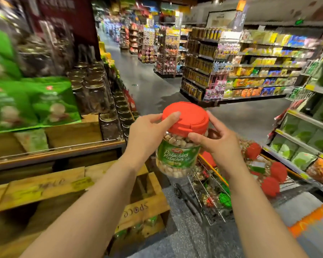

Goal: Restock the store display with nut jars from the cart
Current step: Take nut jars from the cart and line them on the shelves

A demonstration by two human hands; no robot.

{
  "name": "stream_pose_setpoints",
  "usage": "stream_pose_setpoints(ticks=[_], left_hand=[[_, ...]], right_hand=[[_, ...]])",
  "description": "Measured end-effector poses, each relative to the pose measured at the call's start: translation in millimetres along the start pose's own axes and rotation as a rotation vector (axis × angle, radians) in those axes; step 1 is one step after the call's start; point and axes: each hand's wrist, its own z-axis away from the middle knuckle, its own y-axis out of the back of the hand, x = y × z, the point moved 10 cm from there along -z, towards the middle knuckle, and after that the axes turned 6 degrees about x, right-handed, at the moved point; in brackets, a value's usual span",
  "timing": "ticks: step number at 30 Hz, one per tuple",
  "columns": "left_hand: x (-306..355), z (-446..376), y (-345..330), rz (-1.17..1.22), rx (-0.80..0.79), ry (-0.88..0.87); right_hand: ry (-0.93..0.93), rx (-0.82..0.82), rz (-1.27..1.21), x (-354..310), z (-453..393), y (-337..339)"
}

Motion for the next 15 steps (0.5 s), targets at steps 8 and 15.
stream_pose_setpoints(ticks=[8, 15], left_hand=[[-54, 71, 102, -0.022, 0.245, 0.195], [-79, 136, 218, -0.114, 0.448, 0.252]], right_hand=[[-0.054, -0.344, -0.051, 12, 55, -99], [-0.088, -0.595, -0.097, 4, 120, -207]])
